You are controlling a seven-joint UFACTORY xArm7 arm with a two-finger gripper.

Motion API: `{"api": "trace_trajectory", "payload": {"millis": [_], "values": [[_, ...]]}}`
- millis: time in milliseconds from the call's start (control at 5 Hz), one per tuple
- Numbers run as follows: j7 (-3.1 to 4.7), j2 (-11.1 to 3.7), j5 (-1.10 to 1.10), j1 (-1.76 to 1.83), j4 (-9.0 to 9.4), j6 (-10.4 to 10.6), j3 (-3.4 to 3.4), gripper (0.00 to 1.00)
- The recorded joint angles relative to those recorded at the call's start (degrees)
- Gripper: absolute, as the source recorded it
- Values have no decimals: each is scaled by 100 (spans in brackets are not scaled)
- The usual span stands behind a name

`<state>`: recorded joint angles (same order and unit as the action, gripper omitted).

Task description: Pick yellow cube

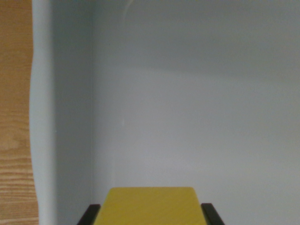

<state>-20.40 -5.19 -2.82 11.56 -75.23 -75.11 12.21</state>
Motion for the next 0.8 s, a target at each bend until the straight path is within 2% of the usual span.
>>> {"api": "trace_trajectory", "payload": {"millis": [200, 400, 600, 800], "values": [[3, 94, -18, -7, -138, -231, 4, 100], [3, 94, -18, -7, -138, -231, 4, 100], [5, 180, -35, -14, -265, -442, 8, 100], [5, 180, -35, -14, -265, -442, 8, 100]]}}
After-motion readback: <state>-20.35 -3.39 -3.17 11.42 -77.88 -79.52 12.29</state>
